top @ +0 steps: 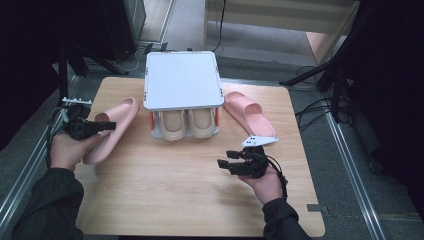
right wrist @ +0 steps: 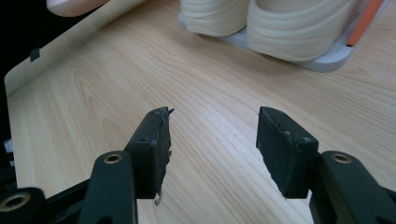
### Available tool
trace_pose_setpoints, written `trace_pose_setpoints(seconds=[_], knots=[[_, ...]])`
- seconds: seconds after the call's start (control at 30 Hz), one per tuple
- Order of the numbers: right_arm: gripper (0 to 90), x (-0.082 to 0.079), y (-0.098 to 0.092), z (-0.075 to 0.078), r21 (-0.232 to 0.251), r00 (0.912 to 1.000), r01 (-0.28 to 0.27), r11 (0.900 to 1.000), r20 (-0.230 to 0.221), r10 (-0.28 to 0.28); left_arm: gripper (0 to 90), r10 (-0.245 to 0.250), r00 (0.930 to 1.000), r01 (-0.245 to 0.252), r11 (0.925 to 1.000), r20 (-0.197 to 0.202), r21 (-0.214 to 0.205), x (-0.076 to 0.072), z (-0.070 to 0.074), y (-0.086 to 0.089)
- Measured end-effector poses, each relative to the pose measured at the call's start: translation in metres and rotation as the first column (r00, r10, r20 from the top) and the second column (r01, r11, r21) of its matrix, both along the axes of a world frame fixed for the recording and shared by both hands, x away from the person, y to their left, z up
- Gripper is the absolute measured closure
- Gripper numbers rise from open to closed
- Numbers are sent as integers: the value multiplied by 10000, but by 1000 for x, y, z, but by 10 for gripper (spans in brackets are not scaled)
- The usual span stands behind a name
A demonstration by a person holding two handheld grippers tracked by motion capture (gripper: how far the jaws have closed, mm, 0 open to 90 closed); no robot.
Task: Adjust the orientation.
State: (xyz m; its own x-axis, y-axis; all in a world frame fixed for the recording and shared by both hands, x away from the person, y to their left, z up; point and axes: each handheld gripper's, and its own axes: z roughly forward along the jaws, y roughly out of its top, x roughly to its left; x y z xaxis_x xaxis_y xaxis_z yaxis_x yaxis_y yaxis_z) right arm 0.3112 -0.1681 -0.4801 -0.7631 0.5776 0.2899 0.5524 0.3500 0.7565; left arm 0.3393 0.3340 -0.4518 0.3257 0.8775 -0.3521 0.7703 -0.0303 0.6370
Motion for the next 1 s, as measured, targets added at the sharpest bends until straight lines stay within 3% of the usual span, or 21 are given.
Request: trace_pose_setpoints(seconds=[0.33,0.6,0.77,0.93,1.0], knots=[[452,10,16,2,-33,9991,-411,9991,-44,411,857,-668,9973,662,9976,316,209,-47,13,-21],[443,14,23,2,104,9984,-515,9986,-217,517,857,-1375,9900,1368,9903,309,249,-74,11,-49],[444,14,21,3,90,9987,-453,9989,-233,455,857,-1995,9794,1986,9796,307,304,-87,10,-69],[448,14,20,3,72,9989,-422,9991,-212,423,857,-2529,9667,2513,9671,401,392,-91,10,-86],[448,14,20,3,66,9989,-439,9990,-186,440,855,-2880,9571,2861,9568,333,520,-92,9,-95]])
